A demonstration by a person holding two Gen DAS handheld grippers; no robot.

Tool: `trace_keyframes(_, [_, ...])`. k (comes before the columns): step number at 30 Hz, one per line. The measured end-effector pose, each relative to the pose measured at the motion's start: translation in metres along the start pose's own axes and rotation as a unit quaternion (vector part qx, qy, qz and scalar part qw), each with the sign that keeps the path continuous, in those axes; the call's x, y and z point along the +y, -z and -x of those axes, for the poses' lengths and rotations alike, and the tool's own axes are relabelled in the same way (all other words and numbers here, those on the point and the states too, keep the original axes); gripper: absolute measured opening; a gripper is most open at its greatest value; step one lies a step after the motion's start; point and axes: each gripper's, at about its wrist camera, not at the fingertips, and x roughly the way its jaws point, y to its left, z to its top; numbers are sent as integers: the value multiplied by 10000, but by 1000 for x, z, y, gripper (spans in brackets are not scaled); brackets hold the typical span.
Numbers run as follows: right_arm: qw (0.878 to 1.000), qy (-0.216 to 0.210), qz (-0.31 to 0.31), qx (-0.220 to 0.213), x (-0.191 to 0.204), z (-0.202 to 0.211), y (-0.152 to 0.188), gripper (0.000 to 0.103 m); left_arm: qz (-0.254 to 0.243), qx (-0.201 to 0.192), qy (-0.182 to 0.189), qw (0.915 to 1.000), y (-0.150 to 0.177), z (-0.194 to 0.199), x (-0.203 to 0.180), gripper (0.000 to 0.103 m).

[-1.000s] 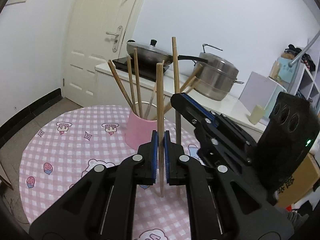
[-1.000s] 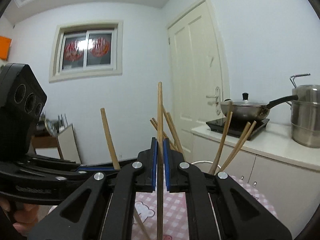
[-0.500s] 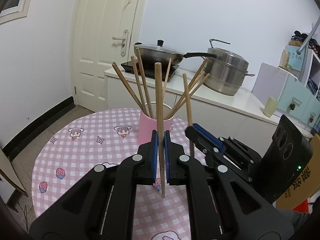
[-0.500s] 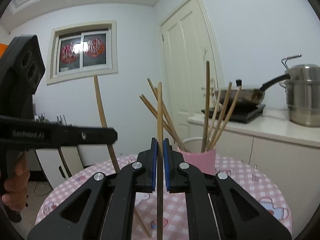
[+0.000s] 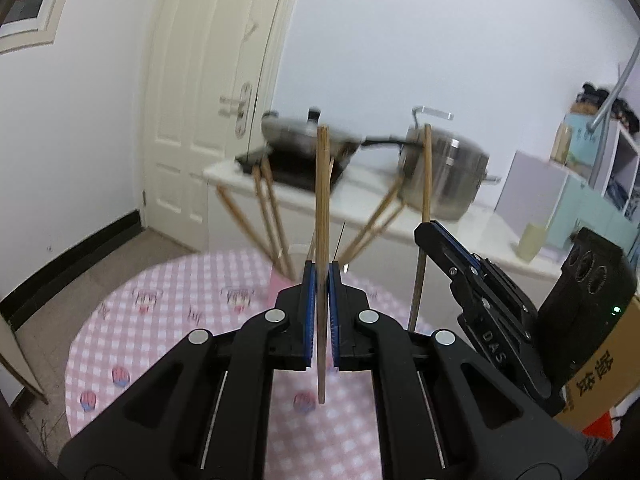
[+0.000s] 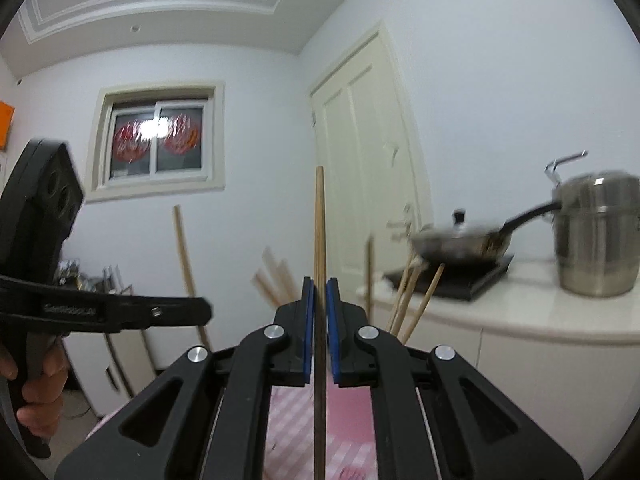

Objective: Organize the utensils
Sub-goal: 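Lift both held chopsticks upright above the pink cup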

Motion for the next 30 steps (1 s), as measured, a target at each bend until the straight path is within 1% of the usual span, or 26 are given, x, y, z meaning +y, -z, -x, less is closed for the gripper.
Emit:
trace_keyframes(4, [9993, 62, -64, -353, -12, -8, -21, 5, -36, -475, 68, 9988, -22, 4, -8, 6])
trace_keyframes(6, [9978, 134, -88, -636, -19, -12, -29, 5, -77, -755, 58, 9971, -34, 4, -13, 6])
trace_keyframes(9, [9957, 215, -201, -881, -34, -21, -36, 5, -146, -1111, -35, 9937, -45, -1, -17, 6])
trace_keyframes(13, [9939, 211, -364, -1023, -46, -38, -33, 5, -112, -1457, -225, 9890, -52, -16, -17, 6])
trace_keyframes(18, [9930, 196, -342, -1112, -47, -57, -27, 5, -79, -1503, -260, 9883, -54, -40, -17, 6])
trace_keyframes(21, [9931, 166, -196, -1143, -44, -64, -24, 5, -161, -1493, -406, 9878, -51, -52, -16, 6])
trace_keyframes(30, [9917, 120, -174, -1267, -49, -81, -21, 5, -117, -1171, -462, 9920, -40, -83, -4, 6])
